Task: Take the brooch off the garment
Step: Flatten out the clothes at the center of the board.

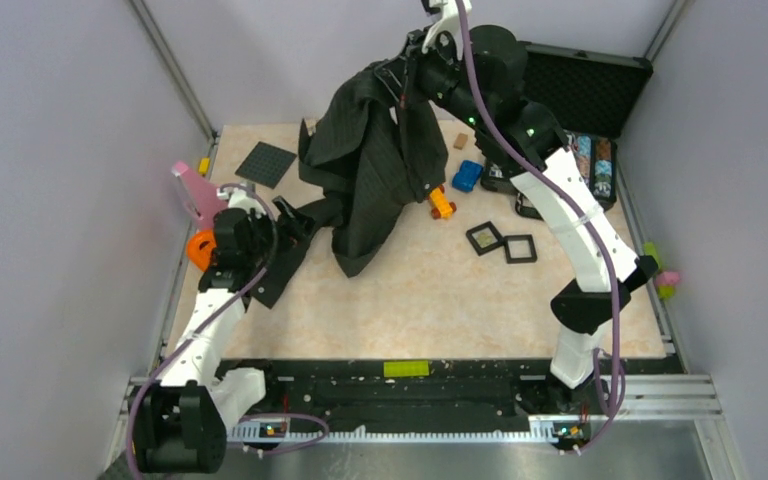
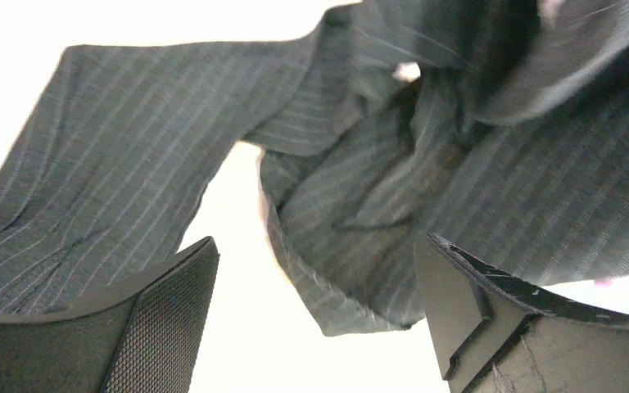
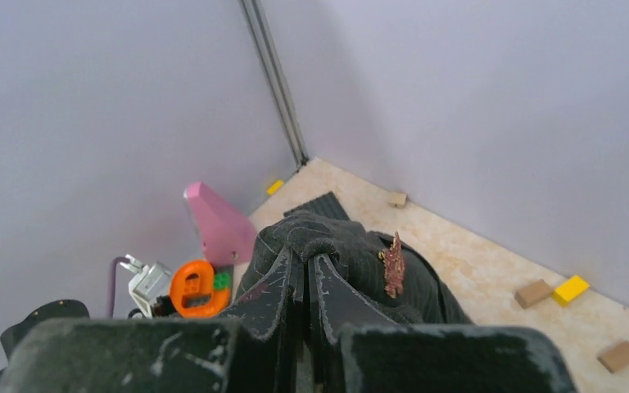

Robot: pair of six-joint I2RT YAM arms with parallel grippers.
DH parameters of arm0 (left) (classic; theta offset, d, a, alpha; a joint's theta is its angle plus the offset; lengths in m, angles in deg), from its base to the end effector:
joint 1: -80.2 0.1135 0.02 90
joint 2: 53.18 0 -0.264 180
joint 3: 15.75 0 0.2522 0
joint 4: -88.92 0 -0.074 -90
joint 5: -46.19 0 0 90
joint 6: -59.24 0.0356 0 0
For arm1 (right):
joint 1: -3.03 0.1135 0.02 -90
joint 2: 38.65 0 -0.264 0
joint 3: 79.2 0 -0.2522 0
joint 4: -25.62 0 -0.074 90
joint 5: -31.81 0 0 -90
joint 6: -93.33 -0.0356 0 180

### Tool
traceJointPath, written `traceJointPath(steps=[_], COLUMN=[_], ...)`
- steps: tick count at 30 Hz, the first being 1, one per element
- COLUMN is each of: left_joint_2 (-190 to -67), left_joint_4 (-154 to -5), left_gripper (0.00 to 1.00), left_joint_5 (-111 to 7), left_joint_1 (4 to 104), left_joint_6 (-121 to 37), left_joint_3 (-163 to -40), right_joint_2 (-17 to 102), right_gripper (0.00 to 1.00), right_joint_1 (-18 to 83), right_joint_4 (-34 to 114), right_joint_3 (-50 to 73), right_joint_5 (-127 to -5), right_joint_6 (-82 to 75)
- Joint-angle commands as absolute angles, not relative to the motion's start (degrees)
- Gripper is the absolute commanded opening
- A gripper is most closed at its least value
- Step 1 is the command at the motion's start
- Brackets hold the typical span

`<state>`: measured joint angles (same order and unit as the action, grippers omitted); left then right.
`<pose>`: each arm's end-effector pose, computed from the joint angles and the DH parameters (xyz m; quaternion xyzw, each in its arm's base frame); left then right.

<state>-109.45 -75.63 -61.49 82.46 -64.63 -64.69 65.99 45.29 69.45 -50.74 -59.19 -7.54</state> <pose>0.2233 -0.0020 0.2591 -0.1743 0.8087 -0.2721 0.4914 0.2723 0.2483 0.5589 -0.1922 0.6605 0.3299 0.6465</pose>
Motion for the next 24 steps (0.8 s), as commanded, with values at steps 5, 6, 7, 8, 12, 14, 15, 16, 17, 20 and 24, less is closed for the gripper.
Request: traceJointPath(steps=[5,6,7,8,12,14,15,16,17,20,24], left_joint_2=[-109.6,-109.5,-109.9,-111.0,-116.6,-117.8,-118.3,-119.1,-120.0,-123.4,-127.1], left_joint_4=[-91.7,-95.9,-99.2,-100.3,-93.8,-95.4,-96.3,-96.8,-96.9,-98.8,-101.0], left_gripper=[0.93,0.93,0.93,0.92,0.91,0.91,0.9,0.89,0.89,0.84,0.78], left_joint_5=[-64.8,-67.1,-69.1,-70.0,-71.1,-70.9,-70.3,-69.9,-69.6,-72.1,-72.0], left_joint_1=[75.4,74.9,74.1,73.2,68.8,67.1,66.6,66.6,66.6,66.2,63.0], left_joint_6=[-59.5,-59.2,-58.6,-57.7,-53.2,-53.5,-54.3,-55.1,-55.6,-55.9,-51.9], left_joint_3=[-61.6,-60.7,-60.4,-60.9,-65.7,-65.0,-64.4,-64.1,-64.2,-64.7,-64.8], right_joint_2=[61.6,60.8,60.2,59.7,59.0,58.5,58.3,58.2,58.1,57.7,56.7], right_gripper=[0.0,0.0,0.0,0.0,0.0,0.0,0.0,0.0,0.0,0.0,0.0], right_joint_1=[45.5,45.4,45.4,45.4,45.4,45.3,45.3,45.2,45.1,45.0,44.3], right_joint_4=[74.1,73.8,73.7,73.9,74.6,74.2,74.2,74.1,74.1,74.2,73.6], right_joint_3=[-41.9,-40.5,-39.5,-38.9,-37.7,-36.8,-36.5,-36.2,-36.1,-35.7,-34.4], right_joint_5=[-60.1,-60.0,-59.6,-59.1,-58.9,-59.1,-59.0,-59.0,-59.0,-58.8,-58.5], right_joint_6=[-3.8,-3.7,-3.8,-3.6,-3.4,-3.4,-3.4,-3.5,-3.4,-3.4,-3.5])
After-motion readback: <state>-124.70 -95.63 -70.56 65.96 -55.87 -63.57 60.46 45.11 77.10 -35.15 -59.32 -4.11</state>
